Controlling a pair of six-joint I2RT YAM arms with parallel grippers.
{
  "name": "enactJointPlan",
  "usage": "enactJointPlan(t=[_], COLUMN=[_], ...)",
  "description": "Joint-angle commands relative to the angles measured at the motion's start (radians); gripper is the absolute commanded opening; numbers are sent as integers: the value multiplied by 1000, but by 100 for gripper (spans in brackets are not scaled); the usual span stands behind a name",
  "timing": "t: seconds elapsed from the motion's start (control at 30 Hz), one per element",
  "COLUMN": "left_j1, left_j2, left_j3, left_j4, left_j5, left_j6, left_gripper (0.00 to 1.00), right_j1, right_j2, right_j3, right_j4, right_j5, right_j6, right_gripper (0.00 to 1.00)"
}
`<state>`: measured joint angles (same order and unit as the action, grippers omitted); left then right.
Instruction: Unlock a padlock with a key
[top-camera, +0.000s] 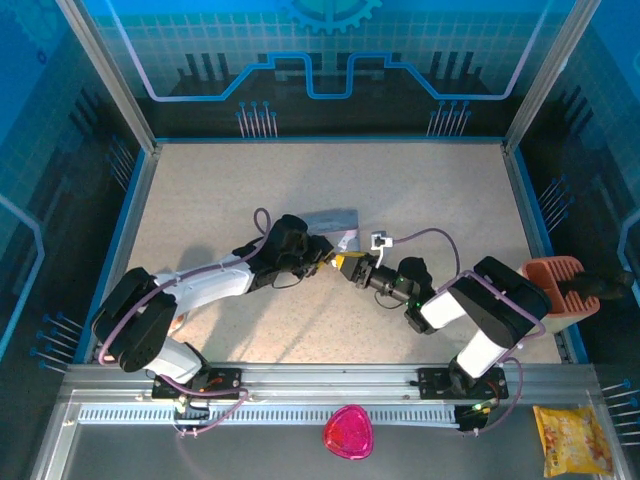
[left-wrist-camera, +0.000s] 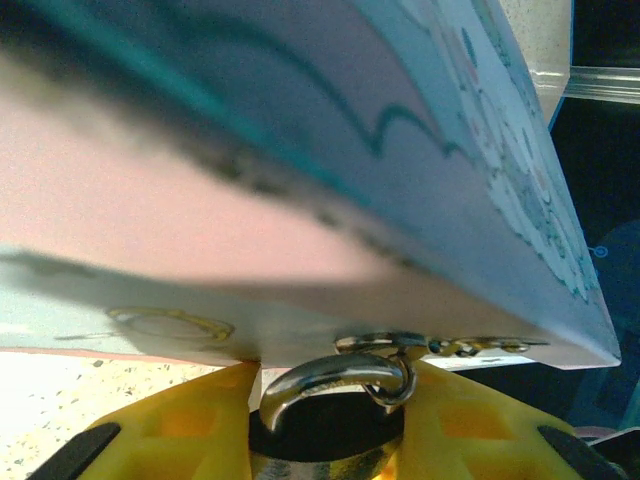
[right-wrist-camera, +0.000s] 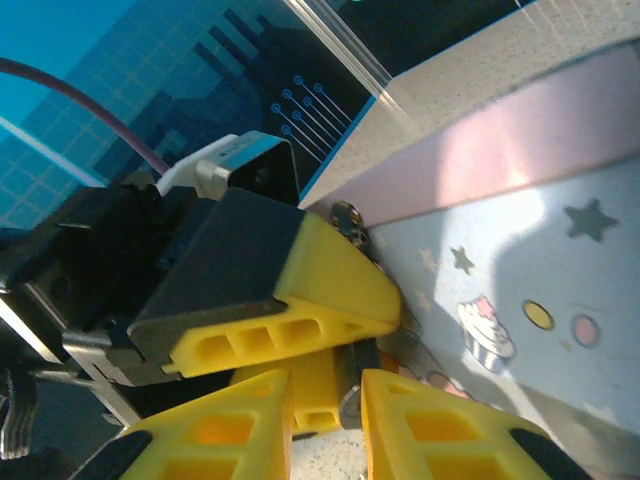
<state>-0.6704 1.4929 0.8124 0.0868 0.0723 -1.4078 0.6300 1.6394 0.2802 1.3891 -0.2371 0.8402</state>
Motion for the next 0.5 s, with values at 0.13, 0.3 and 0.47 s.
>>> enactJointPlan(t=[0.13, 0.3, 0.47], left_j1=[6, 8, 12], left_j2=[-39, -38, -42], left_j3=[-4, -10, -18], left_j4=[103, 122, 126], left_j5=[8, 7, 12], left_j6=[-30, -40, -47], left_gripper=[2, 2, 1], right_j1=[5, 5, 5], right_j2=[23, 31, 49], right_j3=[10, 0, -13], right_j4=[35, 34, 35], right_j5=[-4, -7, 17], right_j6=[49, 53, 55], right_gripper=[23, 24, 25])
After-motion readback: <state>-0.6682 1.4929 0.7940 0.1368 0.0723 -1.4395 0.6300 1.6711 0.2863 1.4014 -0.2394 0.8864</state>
